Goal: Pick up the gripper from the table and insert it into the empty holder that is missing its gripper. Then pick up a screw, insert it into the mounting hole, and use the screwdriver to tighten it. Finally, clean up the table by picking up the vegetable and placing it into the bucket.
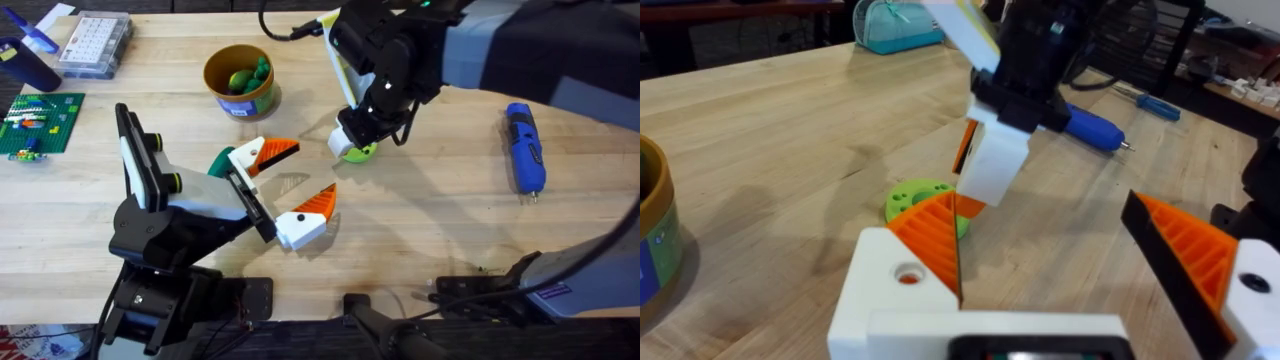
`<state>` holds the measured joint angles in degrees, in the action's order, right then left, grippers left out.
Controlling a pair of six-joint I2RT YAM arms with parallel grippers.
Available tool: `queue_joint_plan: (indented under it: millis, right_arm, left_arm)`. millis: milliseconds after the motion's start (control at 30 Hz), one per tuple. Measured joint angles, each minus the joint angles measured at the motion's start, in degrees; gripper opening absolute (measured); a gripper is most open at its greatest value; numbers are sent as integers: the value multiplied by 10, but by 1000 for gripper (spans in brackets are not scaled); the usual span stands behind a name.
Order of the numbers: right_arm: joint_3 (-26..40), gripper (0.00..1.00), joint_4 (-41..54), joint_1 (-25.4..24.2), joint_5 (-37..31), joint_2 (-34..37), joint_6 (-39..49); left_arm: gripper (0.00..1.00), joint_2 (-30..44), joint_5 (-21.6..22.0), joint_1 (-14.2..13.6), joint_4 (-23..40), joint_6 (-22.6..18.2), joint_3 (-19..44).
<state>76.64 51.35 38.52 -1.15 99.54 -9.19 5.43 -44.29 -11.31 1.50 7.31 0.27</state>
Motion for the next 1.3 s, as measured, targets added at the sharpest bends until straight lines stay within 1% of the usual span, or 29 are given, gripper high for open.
queue_joint_plan:
  millis: [133,233,367,500,600,700,800,900,1033,1067,1167,1300]
  right_arm:
    - [0,582,6,0,0,10,0]
    - [1,582,39,-1,1,8,-11]
    - [1,582,56,-2,1,-18,-23]
    - [3,582,80,-2,-14,-89,-52]
    - [5,582,111,-2,-39,-164,-78]
    - [6,582,127,-2,-52,-222,-92]
    - [6,582,136,-2,-57,-252,-103]
    - [0,582,139,-2,-61,-261,-117]
    - [-43,582,109,-1,-64,-268,-135]
    - [-91,582,51,2,-66,-270,-140]
    - [-145,582,3,5,-74,-269,-146]
    - [-195,582,-56,5,-85,-269,-148]
  left_arm:
    - [990,0,2,0,9,1,0]
    - [990,0,2,0,9,2,0]
    - [991,0,4,0,9,2,0]
    - [990,0,4,0,9,2,0]
    - [991,0,4,0,9,2,0]
    - [990,0,4,0,9,2,0]
    - [991,0,4,0,9,2,0]
    - [991,0,4,0,9,2,0]
    - [990,0,4,0,9,2,0]
    - [990,0,4,0,9,2,0]
    - [991,0,4,0,9,2,0]
    - [990,0,4,0,9,2,0]
